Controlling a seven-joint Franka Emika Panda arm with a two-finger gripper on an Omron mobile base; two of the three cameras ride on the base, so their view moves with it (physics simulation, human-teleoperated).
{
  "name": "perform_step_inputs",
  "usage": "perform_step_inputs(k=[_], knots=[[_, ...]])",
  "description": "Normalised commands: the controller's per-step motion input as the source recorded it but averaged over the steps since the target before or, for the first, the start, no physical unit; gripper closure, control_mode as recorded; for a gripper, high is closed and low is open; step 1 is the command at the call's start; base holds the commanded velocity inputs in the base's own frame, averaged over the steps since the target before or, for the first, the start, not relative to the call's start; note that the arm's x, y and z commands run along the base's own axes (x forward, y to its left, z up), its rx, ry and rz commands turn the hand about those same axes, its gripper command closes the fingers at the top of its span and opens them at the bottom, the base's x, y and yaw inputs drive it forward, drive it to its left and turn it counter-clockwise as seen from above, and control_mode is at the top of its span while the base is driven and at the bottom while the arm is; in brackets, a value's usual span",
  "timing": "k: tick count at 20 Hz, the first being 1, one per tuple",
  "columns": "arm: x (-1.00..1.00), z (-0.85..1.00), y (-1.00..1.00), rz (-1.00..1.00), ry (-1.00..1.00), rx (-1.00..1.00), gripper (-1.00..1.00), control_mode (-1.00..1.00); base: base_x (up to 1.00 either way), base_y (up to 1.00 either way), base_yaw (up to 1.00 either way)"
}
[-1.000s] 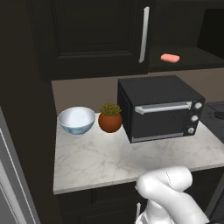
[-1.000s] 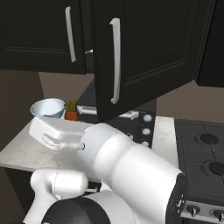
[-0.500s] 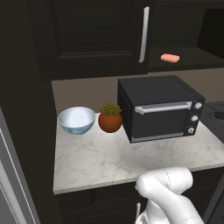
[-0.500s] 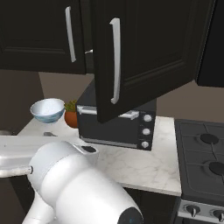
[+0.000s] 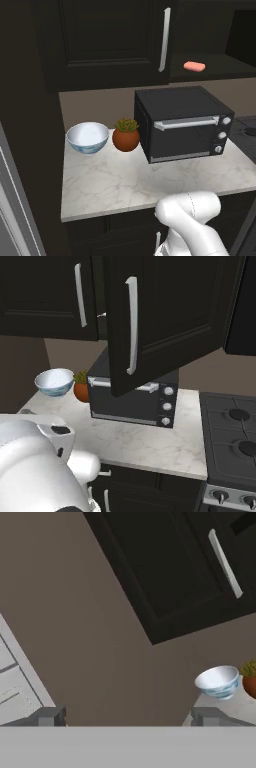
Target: Pick the bar soap and bar soap from the cabinet and place them on the counter.
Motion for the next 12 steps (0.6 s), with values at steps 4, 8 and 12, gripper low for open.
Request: perform_step_inputs(k=[4, 8, 12], knots=[[0.0, 0.0, 0.38, -0.13, -0.05, -0.13, -1.0, -1.0, 0.0, 0.0, 0.0], [0.0, 0.0, 0.36, -0.12, -0.01, -0.14, -1.0, -1.0, 0.0, 0.0, 0.0], [0.0, 0.0, 0.48, -0.1, 0.0, -0.14, -1.0, -1.0, 0.0, 0.0, 0.0]])
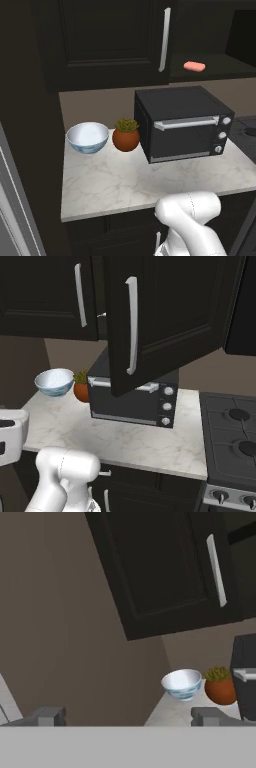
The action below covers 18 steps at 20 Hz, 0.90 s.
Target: Pick the bar soap and bar soap from the cabinet and place them on the counter.
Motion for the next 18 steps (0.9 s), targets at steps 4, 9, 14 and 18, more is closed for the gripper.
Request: perform_step_inputs(k=[4, 9, 14, 18], knots=[[0.0, -0.1, 0.5, -0.12, -0.02, -0.08, -1.0, -1.0, 0.0, 0.0, 0.0], [0.0, 0.0, 0.26, -0.06, -0.01, -0.01, -1.0, -1.0, 0.0, 0.0, 0.0], [0.0, 0.08, 0.0, 0.0, -0.09, -0.05, -1.0, -1.0, 0.0, 0.0, 0.0], [0.0, 0.25, 0.0, 0.0, -0.1, -0.1, -1.0, -1.0, 0.0, 0.0, 0.0]])
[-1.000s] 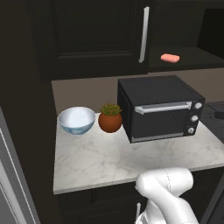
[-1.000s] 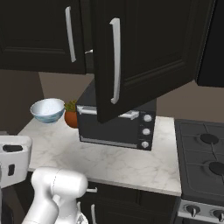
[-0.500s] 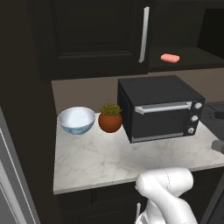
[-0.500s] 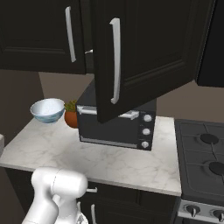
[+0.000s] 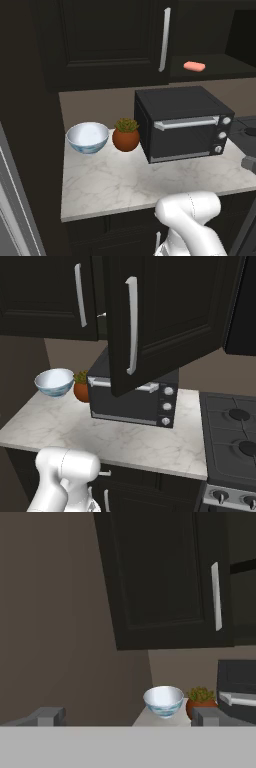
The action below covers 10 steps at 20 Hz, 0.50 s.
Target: Pick the bar soap and bar soap from the cabinet and place them on the counter.
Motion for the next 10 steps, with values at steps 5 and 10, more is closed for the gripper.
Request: perform_step_inputs(k=[5, 10], knots=[[0.01, 0.23, 0.0, 0.0, -0.06, -0.11, -1.0, -1.0, 0.0, 0.0, 0.0], [0.1, 0.08, 0.0, -0.06, -0.03, -0.04, -1.0, -1.0, 0.0, 0.0, 0.0]])
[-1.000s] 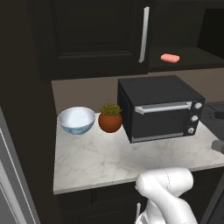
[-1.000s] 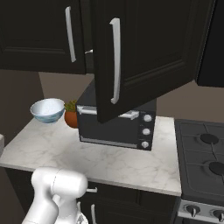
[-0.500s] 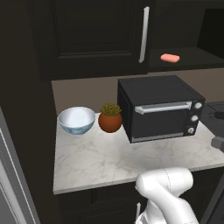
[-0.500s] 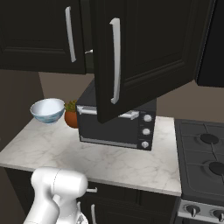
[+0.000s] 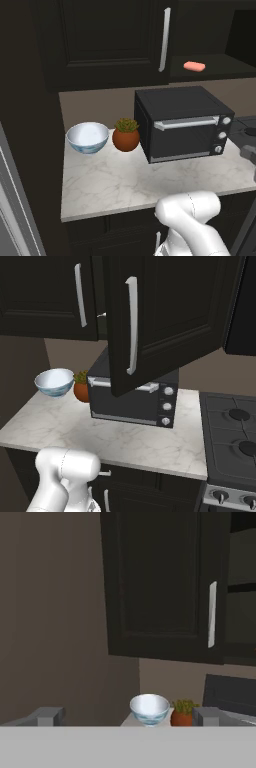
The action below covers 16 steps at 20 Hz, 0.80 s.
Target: Pick the bar soap and bar soap from the cabinet and place them on the counter.
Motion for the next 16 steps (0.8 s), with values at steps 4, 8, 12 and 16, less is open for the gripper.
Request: perform_step_inputs(k=[4, 8, 12, 16], knots=[[0.21, 0.0, 0.0, -0.12, -0.04, 0.0, -1.0, -1.0, 0.0, 0.0, 0.0], [0.29, 0.0, 0.0, -0.13, -0.02, 0.0, -1.0, -1.0, 0.0, 0.0, 0.0], [0.17, 0.0, 0.0, -0.07, 0.0, 0.0, -1.0, -1.0, 0.0, 0.0, 0.0], [0.08, 0.0, 0.0, -0.01, -0.06, -0.02, -1.0, -1.0, 0.0, 0.0, 0.0]])
